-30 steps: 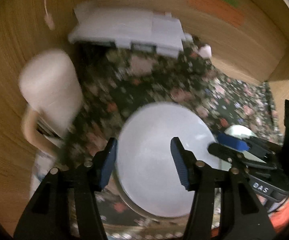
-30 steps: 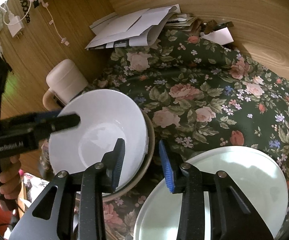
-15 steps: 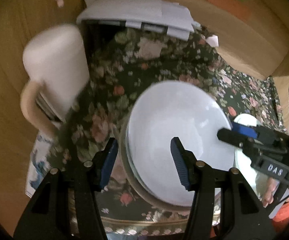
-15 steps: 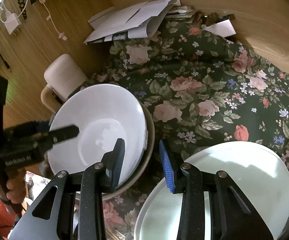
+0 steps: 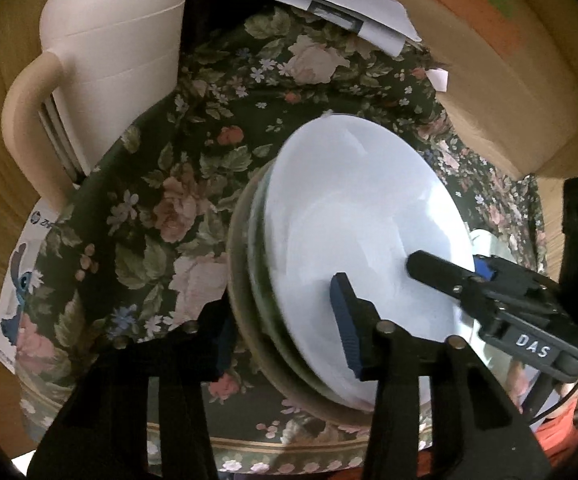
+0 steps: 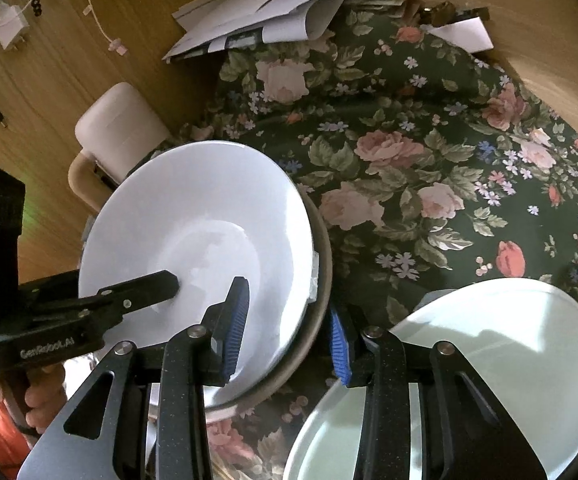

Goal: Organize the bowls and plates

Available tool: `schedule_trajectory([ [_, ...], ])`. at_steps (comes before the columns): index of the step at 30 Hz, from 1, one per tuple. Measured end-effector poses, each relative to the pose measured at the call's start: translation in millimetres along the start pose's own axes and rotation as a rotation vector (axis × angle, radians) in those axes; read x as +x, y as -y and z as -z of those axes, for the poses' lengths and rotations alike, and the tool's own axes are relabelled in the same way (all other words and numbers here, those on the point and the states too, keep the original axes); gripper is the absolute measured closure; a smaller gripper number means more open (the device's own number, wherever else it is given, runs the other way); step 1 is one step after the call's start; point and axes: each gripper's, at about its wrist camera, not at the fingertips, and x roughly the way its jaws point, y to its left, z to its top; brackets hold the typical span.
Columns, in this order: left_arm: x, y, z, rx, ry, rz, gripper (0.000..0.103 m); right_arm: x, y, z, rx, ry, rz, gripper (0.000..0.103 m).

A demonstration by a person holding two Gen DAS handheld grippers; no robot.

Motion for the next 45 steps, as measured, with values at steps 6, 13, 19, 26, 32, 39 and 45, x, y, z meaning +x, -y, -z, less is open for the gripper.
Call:
schedule_trajectory([
  [6,0.3,2.2,0.0,0.002,0.020,-0.016,0.060,7.5,-0.6,-0.1,0.000,-0.017,0.011,0.067],
  [13,0.1,9.1,-4.0,-0.028,0.025,-0.064,0.060,5.6,-0.2,-1.7,0.039,-0.010,0.004,0.068],
  [19,-2.0,21.4,-2.7,-0.008,0.027,-0.077,0.059,-7.6,2.1,2.5,0.055,0.013,0.017,0.068],
  [26,-5.5,42.7,-3.3,0.035,0.051,-0.070,0.060,-28.3,14.4,2.5,0.095,0.051,0.024,0.069],
  [32,-11.8,64.3,-3.0,0.070,0.074,-0.038,0.059,-56.6,24.9,2.9,0.113,0.104,0.044,0.069],
  [39,-12.2,92.7,3.9,0.116,0.089,-0.010,0.059,-82.2,40.6,9.4,0.138,0.149,0.079,0.069],
  [45,-11.3,118.8,7.6,0.158,0.086,0.022,0.059,-102.9,56.9,19.2,0.167,0.168,0.105,0.069],
])
